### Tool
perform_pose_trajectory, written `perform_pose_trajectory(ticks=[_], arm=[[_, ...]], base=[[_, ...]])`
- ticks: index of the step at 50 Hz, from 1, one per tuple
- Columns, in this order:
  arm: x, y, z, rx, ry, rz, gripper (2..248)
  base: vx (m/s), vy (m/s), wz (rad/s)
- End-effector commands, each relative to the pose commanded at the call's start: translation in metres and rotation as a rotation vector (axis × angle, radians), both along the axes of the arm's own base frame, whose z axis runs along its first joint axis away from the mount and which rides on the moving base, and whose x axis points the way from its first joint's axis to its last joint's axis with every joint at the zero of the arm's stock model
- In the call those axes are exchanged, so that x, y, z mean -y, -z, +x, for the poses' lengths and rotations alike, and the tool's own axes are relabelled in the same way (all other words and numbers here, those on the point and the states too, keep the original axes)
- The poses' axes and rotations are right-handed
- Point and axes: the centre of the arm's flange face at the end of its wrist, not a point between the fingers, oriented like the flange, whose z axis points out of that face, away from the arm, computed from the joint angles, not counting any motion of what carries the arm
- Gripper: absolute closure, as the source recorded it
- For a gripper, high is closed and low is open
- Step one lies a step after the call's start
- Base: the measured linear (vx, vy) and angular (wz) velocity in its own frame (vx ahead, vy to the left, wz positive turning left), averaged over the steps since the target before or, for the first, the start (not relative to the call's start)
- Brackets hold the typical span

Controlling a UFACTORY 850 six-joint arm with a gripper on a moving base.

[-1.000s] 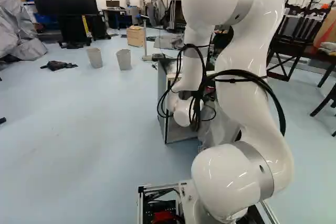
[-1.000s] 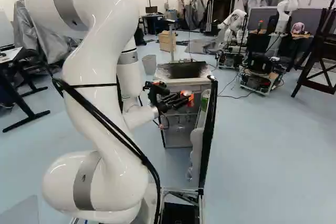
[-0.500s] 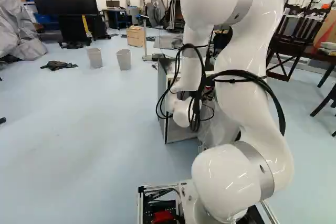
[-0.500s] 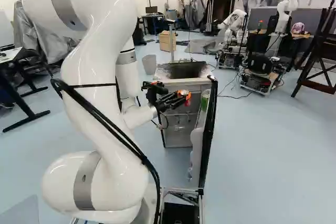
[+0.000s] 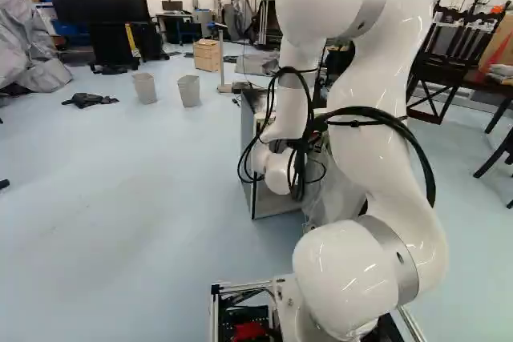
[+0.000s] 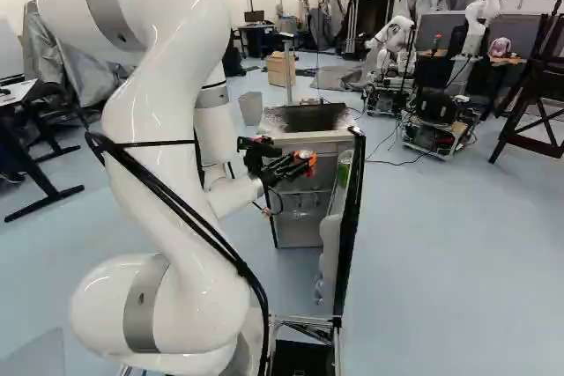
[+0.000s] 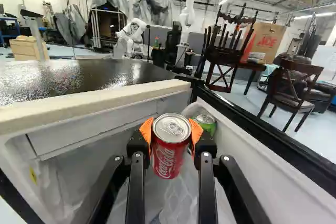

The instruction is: Grab a drink from the fridge

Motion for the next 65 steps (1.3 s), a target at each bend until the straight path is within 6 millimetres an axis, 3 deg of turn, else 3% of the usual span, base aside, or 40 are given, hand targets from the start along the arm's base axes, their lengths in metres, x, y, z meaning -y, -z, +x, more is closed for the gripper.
perform_pose_trajectory(ticks=[32,65], arm=[[-0.010,0.004,0.006,-0.037,-0.127,0.036,156],[-0.024,-0.012,0.007,-0.123,-0.290,0.133,156]], base=[[0.000,0.000,0.000],[0.000,0.000,0.000]])
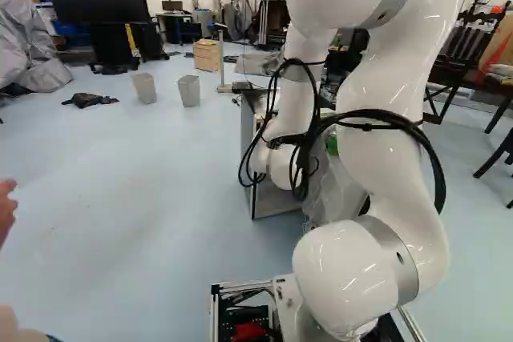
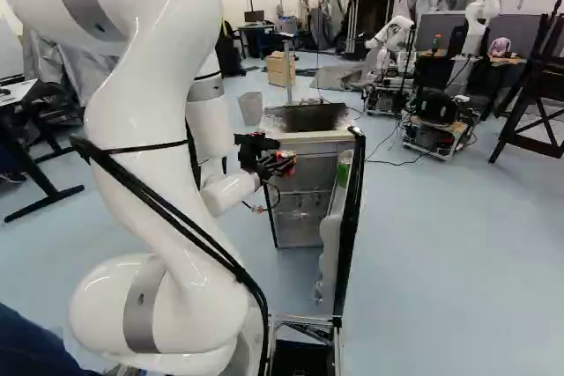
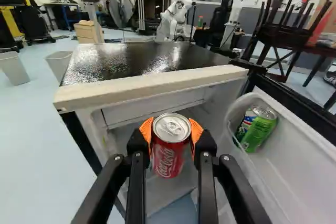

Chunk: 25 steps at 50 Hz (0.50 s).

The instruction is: Grab a drink from the fridge

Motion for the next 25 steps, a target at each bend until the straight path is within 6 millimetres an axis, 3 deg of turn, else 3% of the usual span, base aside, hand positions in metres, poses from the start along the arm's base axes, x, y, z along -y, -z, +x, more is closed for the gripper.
perform_pose_trajectory(ticks=[25], arm=[[-0.015,-0.010,-0.005,-0.123,-0.171,0.055,156]], base=[[0.000,0.000,0.000]])
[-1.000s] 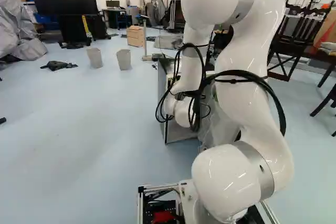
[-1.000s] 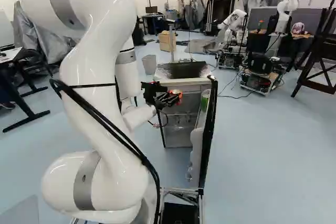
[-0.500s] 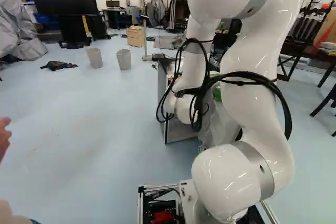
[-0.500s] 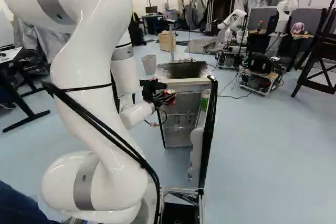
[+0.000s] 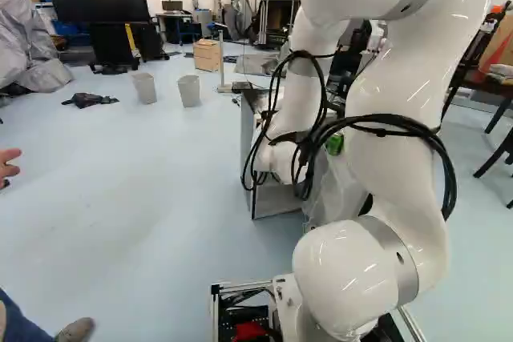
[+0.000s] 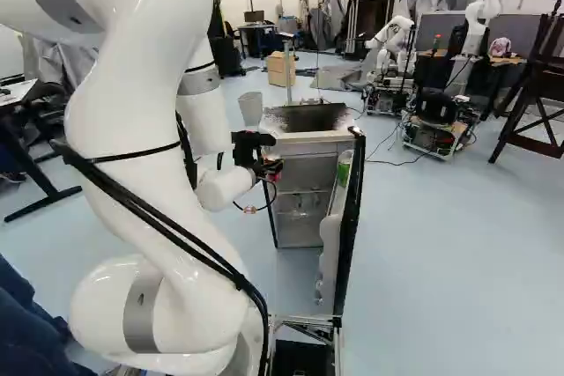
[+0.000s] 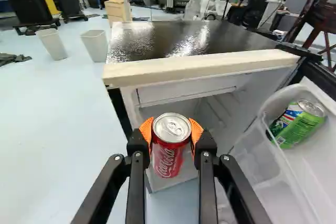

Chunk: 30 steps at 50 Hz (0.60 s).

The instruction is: Grab a drink from the fridge

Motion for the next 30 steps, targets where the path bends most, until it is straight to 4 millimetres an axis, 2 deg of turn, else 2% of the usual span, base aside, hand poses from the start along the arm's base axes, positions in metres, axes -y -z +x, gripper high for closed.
perform_pose_trajectory(ticks=[30], arm=[[0.000,-0.029,-0.006,0.060,-0.013,0.011,156]], base=[[0.000,0.000,0.000]])
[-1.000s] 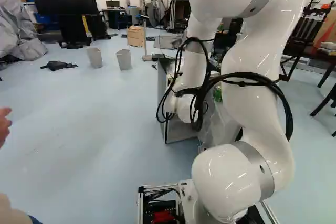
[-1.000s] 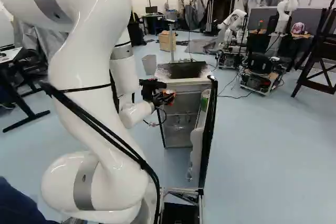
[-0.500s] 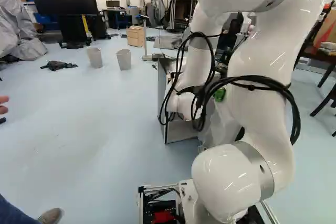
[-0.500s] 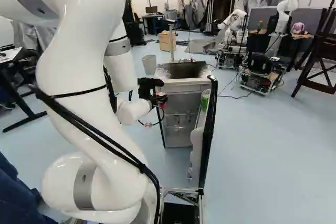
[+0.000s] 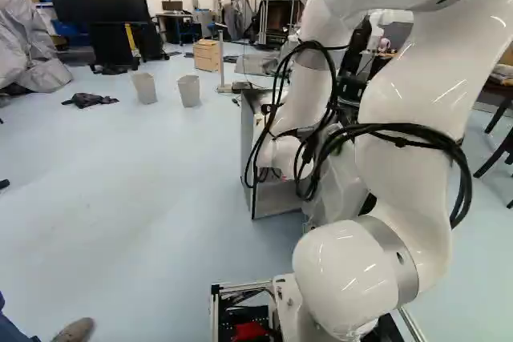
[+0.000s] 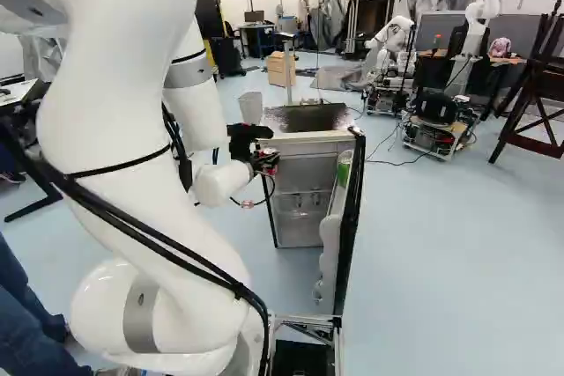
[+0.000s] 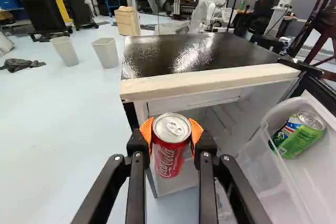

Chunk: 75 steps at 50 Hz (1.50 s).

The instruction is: Grab a drink from the fridge

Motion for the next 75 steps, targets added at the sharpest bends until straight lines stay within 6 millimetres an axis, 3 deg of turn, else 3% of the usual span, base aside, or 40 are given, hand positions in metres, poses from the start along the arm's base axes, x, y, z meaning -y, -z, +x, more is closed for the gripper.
perform_pose_trajectory(ticks=[75], arm=[[-0.001,-0.065,-0.007,0.102,-0.019,0.037,156]], base=[[0.000,0.000,0.000]])
